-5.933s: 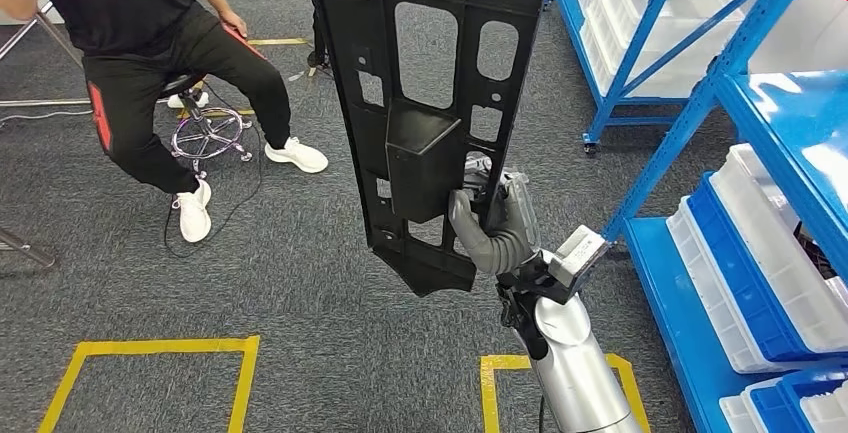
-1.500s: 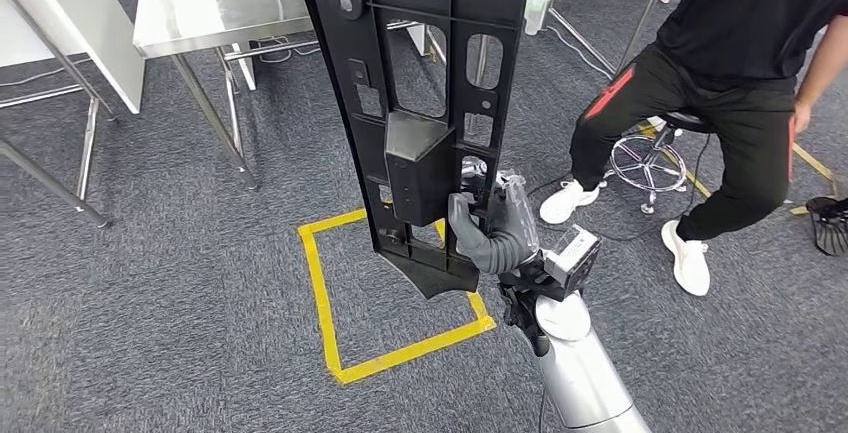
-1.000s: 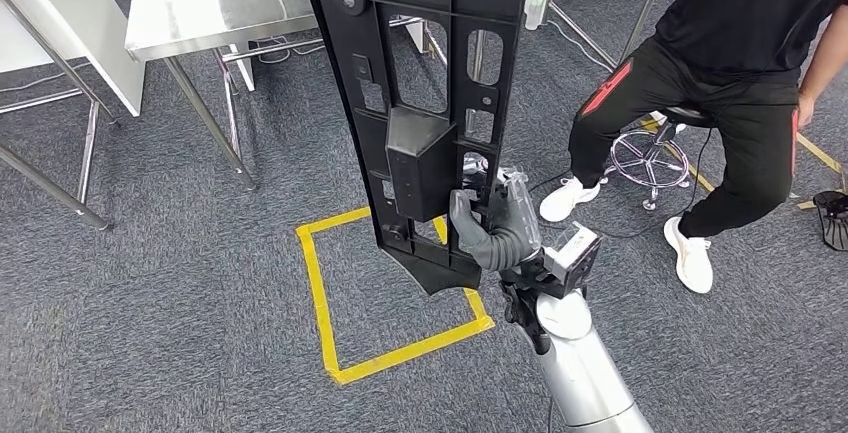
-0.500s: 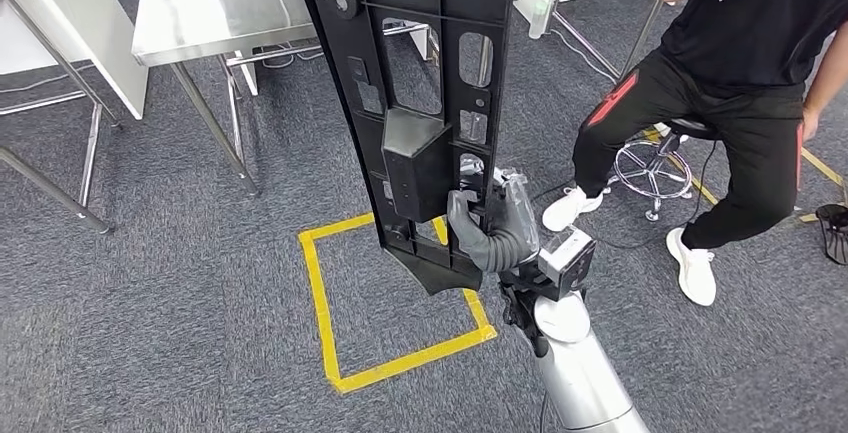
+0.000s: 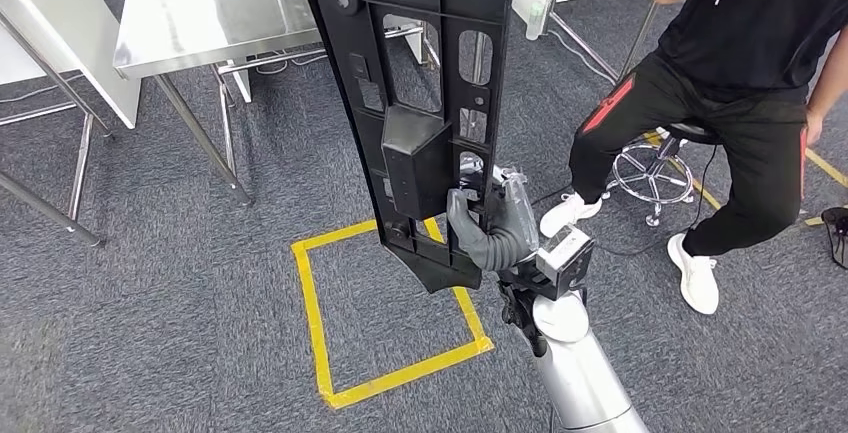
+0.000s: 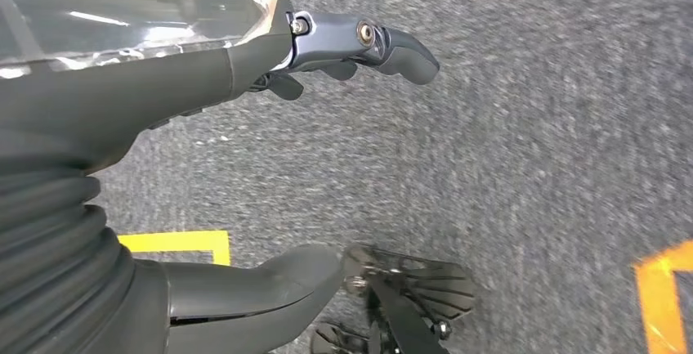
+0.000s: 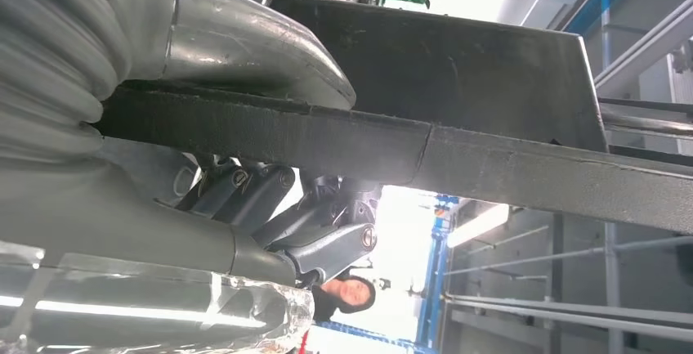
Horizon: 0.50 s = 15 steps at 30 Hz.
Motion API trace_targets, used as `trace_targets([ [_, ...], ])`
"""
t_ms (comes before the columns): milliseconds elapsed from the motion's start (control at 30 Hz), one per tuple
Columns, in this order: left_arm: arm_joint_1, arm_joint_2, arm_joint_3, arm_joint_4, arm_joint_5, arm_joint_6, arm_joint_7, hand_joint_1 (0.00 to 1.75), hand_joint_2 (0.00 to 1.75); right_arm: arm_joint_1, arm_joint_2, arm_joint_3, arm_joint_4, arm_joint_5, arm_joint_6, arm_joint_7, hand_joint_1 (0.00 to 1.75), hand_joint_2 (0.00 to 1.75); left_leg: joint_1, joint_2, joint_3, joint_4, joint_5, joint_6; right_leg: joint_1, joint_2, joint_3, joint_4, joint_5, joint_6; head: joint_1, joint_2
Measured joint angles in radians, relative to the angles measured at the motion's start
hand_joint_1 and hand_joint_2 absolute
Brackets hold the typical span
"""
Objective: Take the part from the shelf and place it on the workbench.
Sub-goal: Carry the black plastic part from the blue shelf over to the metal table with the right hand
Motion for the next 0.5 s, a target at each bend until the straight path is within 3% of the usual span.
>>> trace_targets([
  [67,-0.002,0.002,0.0,0.0,0.0,0.0,0.0,0.0,1.75,-0.001,0.002,0.0,-0.001,0.0,0.0,0.0,1.75,1.75,-0.009,0.003,0.027,-0.057,0.001,0.015,0.003,-0.001,0.01,-0.003,-0.006,0.01,0.0,0.0],
  [167,-0.002,0.001,0.0,-0.001,0.0,0.0,-0.001,0.0,1.75,-0.001,0.002,0.0,-0.003,0.0,0.0,0.0,1.75,1.75,-0.009,-0.003,0.057,-0.085,-0.007,0.022,0.006,-0.002,0.016,0.016,-0.008,0.03,0.001,0.0],
  [200,-0.001,0.0,0.001,-0.001,0.0,0.0,-0.001,0.0,1.75,-0.002,0.002,0.0,-0.004,0.0,0.0,0.0,1.75,1.75,-0.007,-0.004,0.07,-0.09,-0.007,0.024,0.006,-0.002,0.003,0.042,-0.017,0.032,0.001,0.0],
  [233,-0.002,0.0,0.001,-0.001,0.0,0.0,-0.001,0.0,1.75,-0.003,0.002,0.0,-0.004,0.0,0.0,0.0,1.75,1.75,-0.005,-0.006,0.08,-0.094,-0.008,0.025,0.004,-0.001,-0.024,0.087,-0.033,0.033,0.002,0.0],
  [300,-0.002,-0.001,0.002,-0.001,0.0,0.0,-0.001,0.0,1.75,-0.001,0.001,0.0,-0.004,0.0,0.0,-0.001,1.75,1.75,-0.006,-0.01,0.086,-0.094,-0.014,0.026,0.002,-0.001,-0.107,0.21,-0.072,0.037,0.003,0.0],
  [367,-0.001,-0.003,0.003,-0.001,0.0,0.0,-0.001,0.0,1.75,0.004,-0.001,0.0,-0.004,0.0,0.0,-0.001,1.75,1.75,-0.006,-0.015,0.094,-0.094,-0.025,0.024,0.0,-0.001,-0.172,0.269,-0.086,0.045,0.003,0.0],
  [400,0.0,-0.004,0.003,-0.001,0.0,0.0,-0.001,0.0,1.75,0.006,-0.001,0.0,-0.004,0.0,0.0,-0.001,1.75,1.75,-0.006,-0.017,0.102,-0.093,-0.032,0.021,-0.001,-0.001,-0.178,0.247,-0.067,0.052,0.004,0.0],
  [467,0.001,-0.005,0.003,0.0,0.0,0.0,-0.001,0.0,1.75,0.007,-0.002,0.0,-0.004,0.0,0.0,-0.001,1.75,1.75,-0.006,-0.021,0.121,-0.093,-0.047,0.014,-0.003,-0.001,-0.146,0.121,0.017,0.068,0.004,0.0],
  [500,0.001,-0.006,0.003,0.0,0.0,0.0,-0.001,0.0,1.75,0.006,-0.002,0.0,-0.004,0.0,0.0,-0.001,1.75,1.75,-0.008,-0.023,0.13,-0.092,-0.056,0.01,-0.003,-0.003,-0.128,0.061,0.048,0.065,0.004,0.0],
])
